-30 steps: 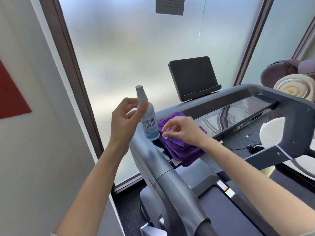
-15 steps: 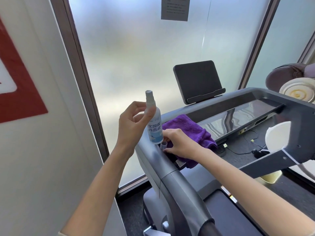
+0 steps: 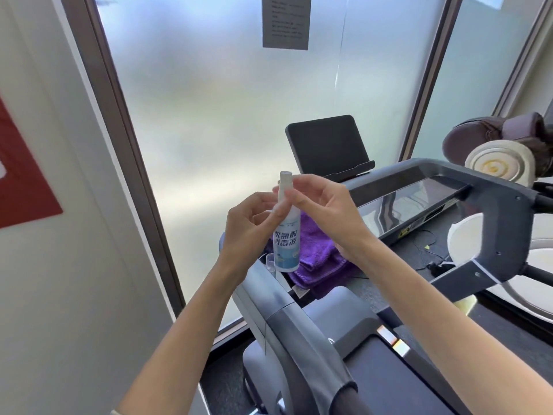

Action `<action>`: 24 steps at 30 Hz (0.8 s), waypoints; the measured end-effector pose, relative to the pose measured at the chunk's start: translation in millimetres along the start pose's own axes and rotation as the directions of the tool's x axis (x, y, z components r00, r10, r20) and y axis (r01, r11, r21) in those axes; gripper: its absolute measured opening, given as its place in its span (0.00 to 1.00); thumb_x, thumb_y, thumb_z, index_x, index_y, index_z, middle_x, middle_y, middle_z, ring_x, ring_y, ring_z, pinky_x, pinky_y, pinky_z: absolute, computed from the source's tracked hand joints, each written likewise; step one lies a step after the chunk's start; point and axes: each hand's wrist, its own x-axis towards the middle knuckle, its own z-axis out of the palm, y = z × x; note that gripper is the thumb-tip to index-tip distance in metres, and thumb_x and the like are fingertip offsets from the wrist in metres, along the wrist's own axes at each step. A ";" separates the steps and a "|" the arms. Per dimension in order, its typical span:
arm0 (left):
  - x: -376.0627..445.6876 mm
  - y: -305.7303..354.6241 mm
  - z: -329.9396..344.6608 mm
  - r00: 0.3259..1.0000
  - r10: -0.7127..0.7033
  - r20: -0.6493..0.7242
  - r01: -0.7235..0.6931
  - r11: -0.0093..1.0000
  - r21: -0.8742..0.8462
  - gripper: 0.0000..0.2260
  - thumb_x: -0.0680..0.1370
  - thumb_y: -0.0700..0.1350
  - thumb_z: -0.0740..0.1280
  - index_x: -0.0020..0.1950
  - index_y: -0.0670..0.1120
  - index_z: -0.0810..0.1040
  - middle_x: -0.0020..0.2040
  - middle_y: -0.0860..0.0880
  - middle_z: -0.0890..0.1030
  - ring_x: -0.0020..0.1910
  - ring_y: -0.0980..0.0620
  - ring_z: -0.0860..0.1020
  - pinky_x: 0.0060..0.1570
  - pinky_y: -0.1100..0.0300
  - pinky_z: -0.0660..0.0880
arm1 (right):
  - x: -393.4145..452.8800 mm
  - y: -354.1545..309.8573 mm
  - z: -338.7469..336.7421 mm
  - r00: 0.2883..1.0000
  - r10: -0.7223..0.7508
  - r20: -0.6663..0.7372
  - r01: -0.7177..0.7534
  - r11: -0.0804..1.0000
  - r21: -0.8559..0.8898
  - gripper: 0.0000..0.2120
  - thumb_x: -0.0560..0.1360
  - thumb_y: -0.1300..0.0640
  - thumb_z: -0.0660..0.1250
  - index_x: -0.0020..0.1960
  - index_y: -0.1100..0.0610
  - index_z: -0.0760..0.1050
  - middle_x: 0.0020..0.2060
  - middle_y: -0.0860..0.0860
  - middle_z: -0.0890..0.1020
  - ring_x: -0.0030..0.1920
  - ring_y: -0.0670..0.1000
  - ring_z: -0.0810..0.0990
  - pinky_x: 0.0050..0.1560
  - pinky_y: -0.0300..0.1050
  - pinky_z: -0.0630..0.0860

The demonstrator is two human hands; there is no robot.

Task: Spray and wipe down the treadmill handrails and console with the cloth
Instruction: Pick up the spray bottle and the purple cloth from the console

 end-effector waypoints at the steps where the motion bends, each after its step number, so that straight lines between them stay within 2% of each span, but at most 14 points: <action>1: -1.4 0.2 3.6 1.000 -0.004 -0.007 0.003 1.000 -0.007 0.17 0.70 0.53 0.70 0.51 0.42 0.79 0.45 0.48 0.85 0.44 0.55 0.84 0.40 0.65 0.77 | -2.3 -0.6 -1.9 1.000 0.011 -0.006 -0.010 0.999 0.047 0.12 0.73 0.55 0.71 0.55 0.58 0.81 0.49 0.52 0.87 0.52 0.49 0.86 0.53 0.40 0.80; 4: -7.9 -2.9 11.6 0.999 -0.035 0.042 0.037 0.998 -0.059 0.22 0.68 0.52 0.71 0.55 0.40 0.74 0.50 0.45 0.84 0.45 0.52 0.84 0.41 0.63 0.78 | -9.5 -3.7 -8.3 0.998 -0.020 -0.063 0.023 0.999 0.040 0.13 0.72 0.53 0.72 0.54 0.56 0.81 0.47 0.51 0.88 0.51 0.50 0.86 0.52 0.40 0.81; 6: -12.6 -6.7 14.9 0.992 -0.045 0.119 0.049 0.999 -0.025 0.23 0.66 0.52 0.73 0.56 0.45 0.74 0.52 0.48 0.84 0.47 0.53 0.83 0.43 0.63 0.77 | -13.5 -5.7 -14.2 0.992 -0.047 -0.115 0.048 0.999 0.007 0.13 0.72 0.52 0.72 0.56 0.54 0.80 0.46 0.50 0.88 0.50 0.49 0.86 0.51 0.40 0.81; 9: -16.4 -10.9 20.7 0.991 -0.011 0.135 0.006 0.999 0.036 0.21 0.64 0.50 0.76 0.53 0.48 0.75 0.51 0.53 0.83 0.47 0.55 0.83 0.46 0.61 0.79 | -17.6 -9.1 -21.5 0.990 -0.014 -0.144 0.017 1.000 0.019 0.14 0.72 0.51 0.72 0.57 0.53 0.80 0.45 0.50 0.87 0.49 0.49 0.86 0.49 0.41 0.81; 12: -17.9 -12.6 26.7 0.991 0.062 0.122 -0.071 0.995 0.070 0.20 0.64 0.51 0.77 0.51 0.49 0.74 0.53 0.52 0.83 0.48 0.52 0.83 0.48 0.54 0.81 | -21.2 -13.8 -26.0 0.982 -0.012 -0.188 0.018 0.999 0.031 0.14 0.71 0.49 0.72 0.52 0.57 0.81 0.42 0.50 0.87 0.44 0.48 0.86 0.46 0.41 0.81; 17: -20.3 -13.4 31.3 0.988 0.084 0.132 -0.093 0.993 0.068 0.18 0.64 0.52 0.78 0.49 0.53 0.74 0.52 0.54 0.84 0.49 0.51 0.83 0.48 0.50 0.81 | -25.5 -15.9 -30.5 0.960 -0.086 -0.265 0.070 0.995 -0.069 0.01 0.78 0.60 0.71 0.47 0.56 0.82 0.38 0.49 0.87 0.40 0.49 0.87 0.42 0.40 0.81; 20: -22.7 -13.0 35.0 0.987 0.106 0.119 -0.117 0.990 0.084 0.17 0.65 0.51 0.78 0.48 0.56 0.74 0.52 0.56 0.84 0.48 0.53 0.82 0.48 0.53 0.81 | -26.0 -16.8 -31.3 0.950 -0.083 -0.302 0.064 0.995 -0.074 0.05 0.78 0.63 0.69 0.45 0.57 0.82 0.37 0.51 0.87 0.39 0.54 0.87 0.40 0.43 0.82; 24: -27.8 -12.3 38.5 0.970 0.242 0.024 -0.242 0.946 0.217 0.19 0.65 0.49 0.79 0.46 0.63 0.72 0.49 0.62 0.83 0.45 0.55 0.81 0.42 0.64 0.78 | -26.6 -15.2 -29.1 0.946 -0.086 -0.311 0.064 0.995 -0.079 0.06 0.79 0.63 0.68 0.45 0.57 0.81 0.38 0.52 0.88 0.39 0.53 0.88 0.39 0.41 0.81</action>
